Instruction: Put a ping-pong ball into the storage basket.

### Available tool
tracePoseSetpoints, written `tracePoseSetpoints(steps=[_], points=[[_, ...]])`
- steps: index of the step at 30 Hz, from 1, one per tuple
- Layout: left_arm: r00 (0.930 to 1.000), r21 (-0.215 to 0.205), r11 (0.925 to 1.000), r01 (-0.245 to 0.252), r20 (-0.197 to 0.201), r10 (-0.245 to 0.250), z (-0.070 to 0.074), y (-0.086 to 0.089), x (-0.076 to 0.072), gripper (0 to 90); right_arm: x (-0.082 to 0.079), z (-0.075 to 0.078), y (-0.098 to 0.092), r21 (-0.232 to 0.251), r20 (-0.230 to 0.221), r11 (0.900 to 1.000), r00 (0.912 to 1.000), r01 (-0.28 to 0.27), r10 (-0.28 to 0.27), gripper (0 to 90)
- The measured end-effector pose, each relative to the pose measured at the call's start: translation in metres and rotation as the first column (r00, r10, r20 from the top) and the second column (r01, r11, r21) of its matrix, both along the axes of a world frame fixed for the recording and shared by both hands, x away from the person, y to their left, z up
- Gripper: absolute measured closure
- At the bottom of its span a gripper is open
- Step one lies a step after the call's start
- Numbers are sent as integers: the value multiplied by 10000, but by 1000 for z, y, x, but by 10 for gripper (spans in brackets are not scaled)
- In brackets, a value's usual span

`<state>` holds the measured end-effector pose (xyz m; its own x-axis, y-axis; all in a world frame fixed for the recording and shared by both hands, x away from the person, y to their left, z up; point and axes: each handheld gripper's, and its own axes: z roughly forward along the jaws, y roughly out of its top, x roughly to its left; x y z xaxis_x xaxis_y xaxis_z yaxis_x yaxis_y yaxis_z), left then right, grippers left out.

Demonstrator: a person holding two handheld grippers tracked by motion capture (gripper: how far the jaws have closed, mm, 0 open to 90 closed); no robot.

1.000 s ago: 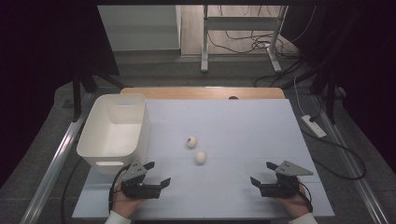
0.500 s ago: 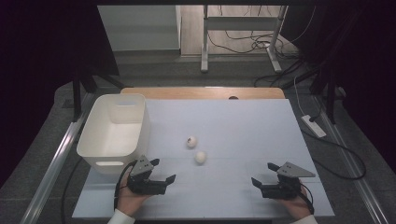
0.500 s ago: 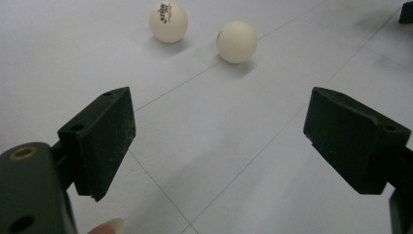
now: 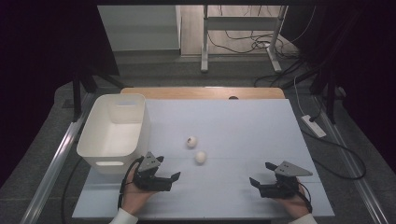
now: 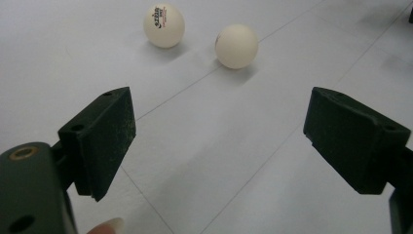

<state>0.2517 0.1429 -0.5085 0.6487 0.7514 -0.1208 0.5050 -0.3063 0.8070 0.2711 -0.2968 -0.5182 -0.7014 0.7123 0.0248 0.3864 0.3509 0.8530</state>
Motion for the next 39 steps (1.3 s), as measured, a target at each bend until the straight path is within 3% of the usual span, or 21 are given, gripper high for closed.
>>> tracePoseSetpoints(steps=[10,14,39], points=[[9995,-261,9995,-164,-260,158,1,-4,11,127,0,0,3,-16,-30,9999,9999,-106,106,107],[9990,-166,9996,-214,-392,208,0,-6,14,128,1,1,2,37,13,10000,10000,-34,34,107],[9990,-196,9996,-209,-398,201,8,-22,30,138,4,-1,3,-35,-45,10000,10000,-38,38,107]])
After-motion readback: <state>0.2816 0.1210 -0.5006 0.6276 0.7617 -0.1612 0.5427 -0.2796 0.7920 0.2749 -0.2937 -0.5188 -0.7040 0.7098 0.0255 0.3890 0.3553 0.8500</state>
